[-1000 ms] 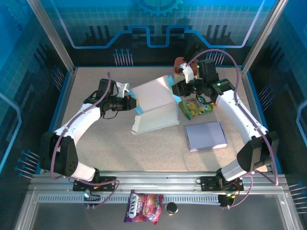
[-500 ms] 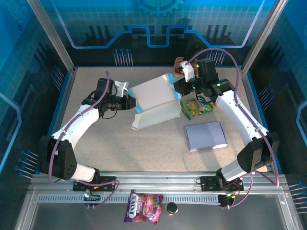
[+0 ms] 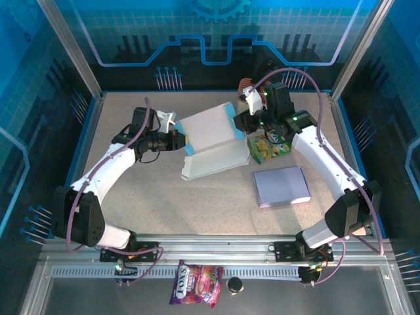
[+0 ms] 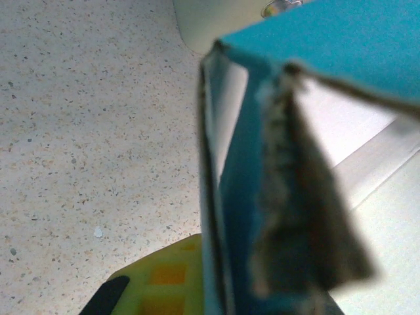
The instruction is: Fold the paper box
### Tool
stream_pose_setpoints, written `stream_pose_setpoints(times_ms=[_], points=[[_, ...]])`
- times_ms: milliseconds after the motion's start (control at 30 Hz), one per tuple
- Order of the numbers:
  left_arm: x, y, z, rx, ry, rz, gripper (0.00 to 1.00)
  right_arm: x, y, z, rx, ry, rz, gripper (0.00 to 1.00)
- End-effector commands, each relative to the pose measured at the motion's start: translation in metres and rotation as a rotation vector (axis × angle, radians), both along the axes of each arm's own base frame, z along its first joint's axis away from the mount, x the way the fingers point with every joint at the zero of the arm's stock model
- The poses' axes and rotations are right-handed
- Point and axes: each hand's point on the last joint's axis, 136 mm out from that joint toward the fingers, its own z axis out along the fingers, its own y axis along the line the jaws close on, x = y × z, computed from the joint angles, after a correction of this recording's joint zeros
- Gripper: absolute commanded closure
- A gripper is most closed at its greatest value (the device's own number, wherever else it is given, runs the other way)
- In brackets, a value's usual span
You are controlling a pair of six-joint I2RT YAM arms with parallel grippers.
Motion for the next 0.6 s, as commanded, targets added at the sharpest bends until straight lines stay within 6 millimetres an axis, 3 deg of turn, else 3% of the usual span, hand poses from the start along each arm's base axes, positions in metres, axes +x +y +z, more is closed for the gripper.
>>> stream_pose_setpoints(times_ms=[0,267,567], points=[[-0.003,-0.003,0.023,-0.019,-0.070,-0.027,1.00,0.000,0.002,-0.005,-0.055,-0.008,-0.024,0.76],[-0.005,-0.002,0.023,-0.010,-0.069,-0.030,1.00,0.015,0.007,-0.012,-0.173,-0.052,-0.084,0.68],[-0.004,-0.005,0.021,0.004,-0.063,-0.030,1.00,0.028,0.002,-0.018,-0.327,-0.090,-0.250,0.86]])
